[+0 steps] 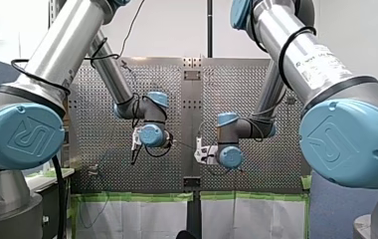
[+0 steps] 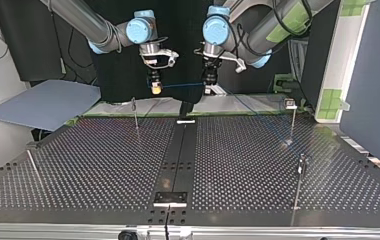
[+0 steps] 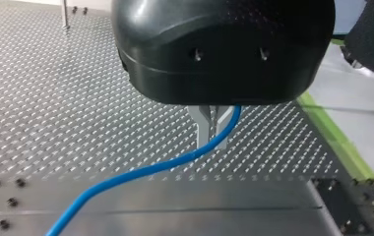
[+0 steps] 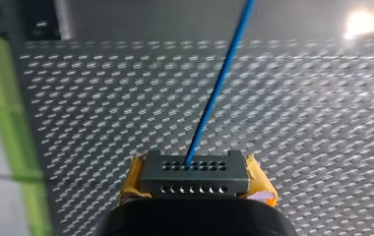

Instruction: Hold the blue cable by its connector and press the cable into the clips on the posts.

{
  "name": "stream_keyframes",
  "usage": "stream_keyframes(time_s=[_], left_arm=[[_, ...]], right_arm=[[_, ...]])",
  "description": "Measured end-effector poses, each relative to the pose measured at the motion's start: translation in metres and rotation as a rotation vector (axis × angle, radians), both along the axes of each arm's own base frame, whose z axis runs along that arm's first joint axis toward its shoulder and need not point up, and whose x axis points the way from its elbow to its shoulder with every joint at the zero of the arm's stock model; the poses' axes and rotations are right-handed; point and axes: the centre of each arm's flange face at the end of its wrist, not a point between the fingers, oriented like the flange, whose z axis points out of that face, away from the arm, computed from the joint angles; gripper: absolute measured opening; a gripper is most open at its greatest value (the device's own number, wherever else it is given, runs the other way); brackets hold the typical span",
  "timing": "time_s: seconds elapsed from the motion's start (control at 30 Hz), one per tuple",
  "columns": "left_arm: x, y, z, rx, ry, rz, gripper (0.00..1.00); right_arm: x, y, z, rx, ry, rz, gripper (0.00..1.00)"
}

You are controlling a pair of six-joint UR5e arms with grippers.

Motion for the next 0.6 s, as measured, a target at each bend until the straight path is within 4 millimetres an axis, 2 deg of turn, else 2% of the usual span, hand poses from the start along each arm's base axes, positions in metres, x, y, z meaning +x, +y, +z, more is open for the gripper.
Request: stream_keyframes(time_s=[0.23,0.43,0.6], left_arm=[[-0.007,-0.011,-0.028,-0.014,0.003,-0.02,0.0],[-0.017,-0.022,-0.048,-0.017,0.004,-0.051,0.0],[-0.023,-0.033,-0.064,-0.026,-0.001,-0.078,0.0]], right_arm=[[-0.025,0.014,-0.041,0.049,0.034,-0.025,0.0],[-0.045,0.025,-0.057,0.085,0.056,-0.042,0.0],[-0.054,0.025,-0.068,0.101,0.054,-0.058,0.0]])
